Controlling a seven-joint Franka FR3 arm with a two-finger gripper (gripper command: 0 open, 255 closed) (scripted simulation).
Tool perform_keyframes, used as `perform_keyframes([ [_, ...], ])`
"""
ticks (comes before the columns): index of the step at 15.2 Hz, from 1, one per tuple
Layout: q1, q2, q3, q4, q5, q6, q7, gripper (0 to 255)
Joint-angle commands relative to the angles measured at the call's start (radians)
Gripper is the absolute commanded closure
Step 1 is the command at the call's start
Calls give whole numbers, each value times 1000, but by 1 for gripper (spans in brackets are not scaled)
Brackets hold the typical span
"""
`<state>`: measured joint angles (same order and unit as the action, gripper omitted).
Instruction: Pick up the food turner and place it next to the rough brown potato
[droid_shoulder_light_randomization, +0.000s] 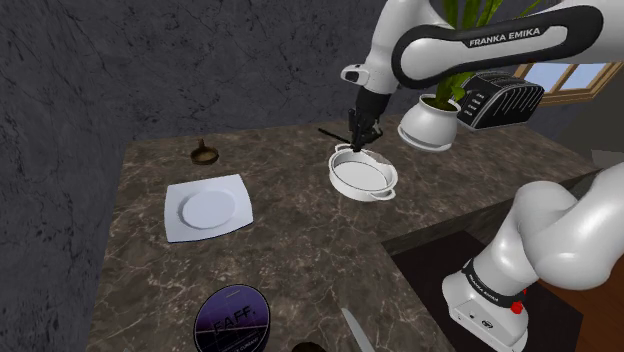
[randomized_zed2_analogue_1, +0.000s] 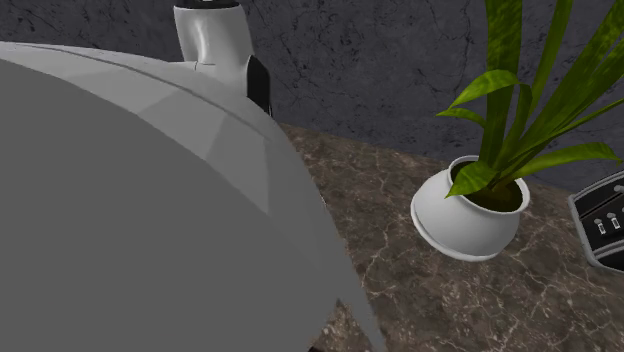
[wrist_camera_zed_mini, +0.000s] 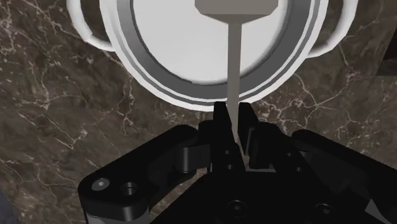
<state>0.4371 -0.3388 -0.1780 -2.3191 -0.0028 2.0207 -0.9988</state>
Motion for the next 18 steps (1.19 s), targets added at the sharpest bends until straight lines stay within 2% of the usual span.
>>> perform_keyframes([
  [1, 16, -35, 33, -41, 5, 7, 49, 255],
  [10, 104, -165, 197, -157, 61, 1, 266, 255],
  [18, 196, -203, 354, -180, 138, -1, 464, 255],
])
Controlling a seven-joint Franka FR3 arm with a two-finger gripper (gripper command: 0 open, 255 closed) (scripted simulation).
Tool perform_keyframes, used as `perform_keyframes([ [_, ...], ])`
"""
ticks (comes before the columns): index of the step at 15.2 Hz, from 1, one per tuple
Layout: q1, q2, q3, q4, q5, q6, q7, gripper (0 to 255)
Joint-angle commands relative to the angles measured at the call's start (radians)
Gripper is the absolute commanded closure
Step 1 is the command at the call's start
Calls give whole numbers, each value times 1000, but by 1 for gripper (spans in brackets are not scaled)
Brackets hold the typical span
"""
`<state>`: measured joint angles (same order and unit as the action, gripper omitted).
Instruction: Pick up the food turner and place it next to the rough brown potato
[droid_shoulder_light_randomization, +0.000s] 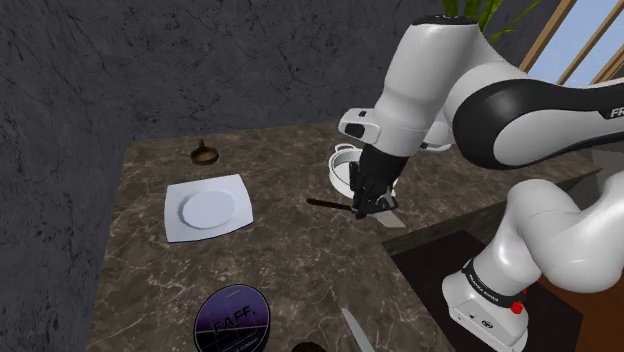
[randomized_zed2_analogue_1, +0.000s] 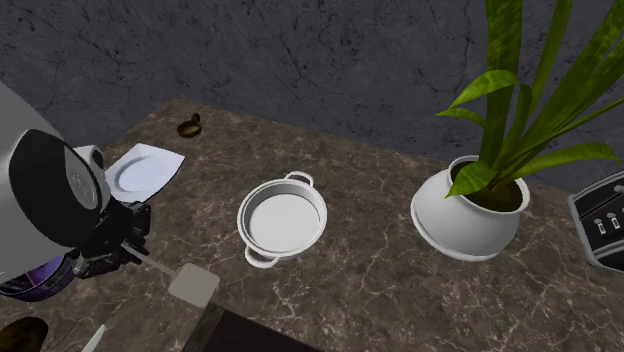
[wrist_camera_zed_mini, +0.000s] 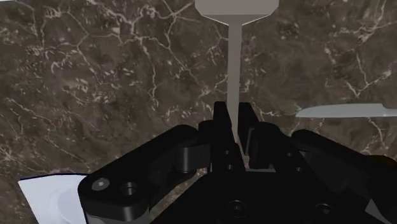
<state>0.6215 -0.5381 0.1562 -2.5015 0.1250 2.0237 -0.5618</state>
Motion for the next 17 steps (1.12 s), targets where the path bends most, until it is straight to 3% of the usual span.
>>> perform_keyframes([
  [1, 23, -2, 40, 5, 19, -3, 53, 255],
  [10, 106, 64, 226, 80, 81, 10, 285, 255],
  [17, 139, 181, 376, 200, 76, 25, 478, 255],
])
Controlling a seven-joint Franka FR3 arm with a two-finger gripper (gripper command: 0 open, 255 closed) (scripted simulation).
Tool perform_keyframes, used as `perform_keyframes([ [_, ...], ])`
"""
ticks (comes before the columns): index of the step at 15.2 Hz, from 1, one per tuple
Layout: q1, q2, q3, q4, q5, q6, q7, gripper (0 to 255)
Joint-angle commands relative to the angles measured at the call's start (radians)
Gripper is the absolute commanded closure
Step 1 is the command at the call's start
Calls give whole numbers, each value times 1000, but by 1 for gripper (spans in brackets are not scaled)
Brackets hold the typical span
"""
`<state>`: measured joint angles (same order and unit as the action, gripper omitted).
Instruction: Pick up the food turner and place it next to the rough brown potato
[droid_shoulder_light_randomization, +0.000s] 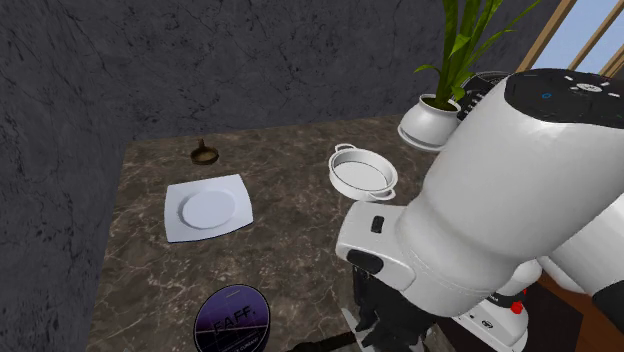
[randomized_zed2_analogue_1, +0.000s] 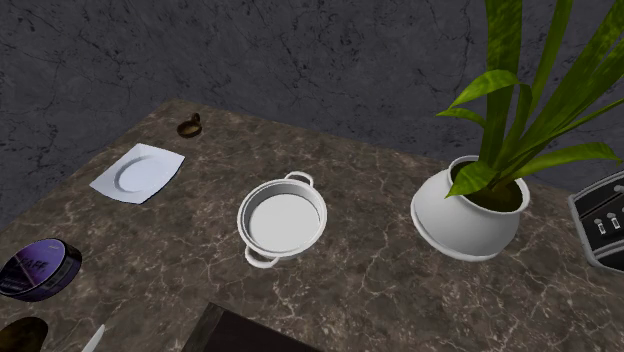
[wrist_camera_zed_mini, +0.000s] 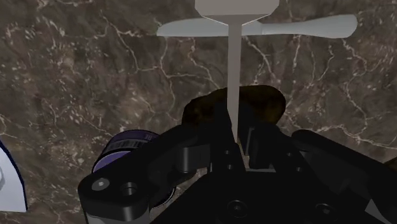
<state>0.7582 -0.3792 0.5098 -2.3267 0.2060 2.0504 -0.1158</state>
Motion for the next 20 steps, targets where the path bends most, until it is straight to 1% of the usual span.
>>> perform_keyframes([
  [1, 5, 43, 44, 47, -11, 1, 62, 255],
  [5, 12, 143, 133, 142, -56, 5, 188, 255],
  [8, 19, 233, 198, 226, -115, 3, 292, 255],
  [12, 46, 381, 272, 355, -230, -14, 446, 255],
  [14, 77, 465, 296, 429, -301, -33, 525, 255],
  [15, 105, 525, 307, 483, -351, -49, 578, 255],
  [20, 115, 546, 297, 436, -372, 12, 593, 255],
])
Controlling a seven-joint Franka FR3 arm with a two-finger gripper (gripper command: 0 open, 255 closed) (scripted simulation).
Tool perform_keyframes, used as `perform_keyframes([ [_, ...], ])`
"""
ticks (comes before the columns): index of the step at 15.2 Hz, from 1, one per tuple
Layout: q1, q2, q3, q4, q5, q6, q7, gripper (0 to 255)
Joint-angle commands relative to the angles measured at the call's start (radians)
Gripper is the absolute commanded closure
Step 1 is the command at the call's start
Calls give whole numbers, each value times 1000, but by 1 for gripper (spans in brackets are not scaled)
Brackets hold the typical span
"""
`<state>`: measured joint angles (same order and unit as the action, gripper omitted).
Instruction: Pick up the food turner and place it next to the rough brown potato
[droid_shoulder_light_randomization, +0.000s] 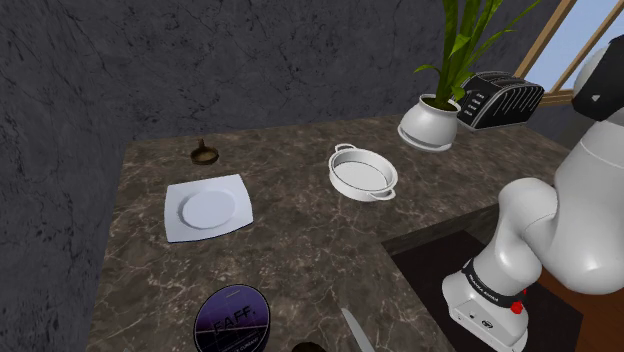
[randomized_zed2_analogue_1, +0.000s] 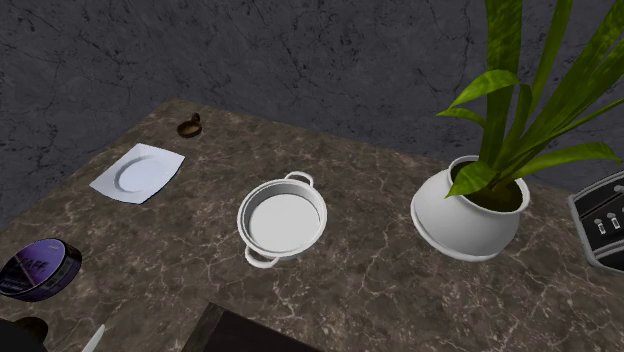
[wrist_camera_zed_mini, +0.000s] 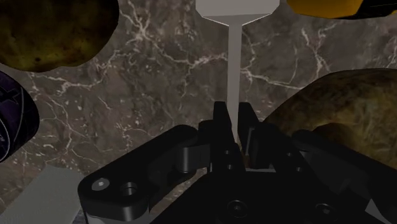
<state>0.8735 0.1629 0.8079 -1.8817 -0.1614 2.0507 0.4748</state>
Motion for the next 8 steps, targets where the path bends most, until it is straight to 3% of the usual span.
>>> perform_keyframes([
  [1, 2, 9, -3, -17, -9, 24, 6, 255],
  [8, 14, 52, -15, -71, -52, 106, 36, 255],
])
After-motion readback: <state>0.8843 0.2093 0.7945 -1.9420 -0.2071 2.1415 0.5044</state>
